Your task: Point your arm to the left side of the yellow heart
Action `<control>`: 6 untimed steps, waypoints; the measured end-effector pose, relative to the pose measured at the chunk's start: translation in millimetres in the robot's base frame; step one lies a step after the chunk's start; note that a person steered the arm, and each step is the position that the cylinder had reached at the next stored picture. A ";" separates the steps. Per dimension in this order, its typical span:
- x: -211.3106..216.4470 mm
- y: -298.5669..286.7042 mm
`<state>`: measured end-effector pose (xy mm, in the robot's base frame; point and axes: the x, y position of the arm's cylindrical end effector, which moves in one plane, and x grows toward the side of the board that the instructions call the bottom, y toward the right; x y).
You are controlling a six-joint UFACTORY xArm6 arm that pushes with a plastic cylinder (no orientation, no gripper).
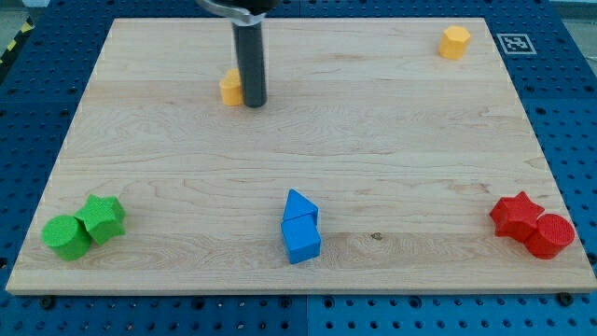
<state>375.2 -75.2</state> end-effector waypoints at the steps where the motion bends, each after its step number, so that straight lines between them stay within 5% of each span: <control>1: 3.5 -27.4; 4: 1.0 -10.8; 6: -5.8 -63.1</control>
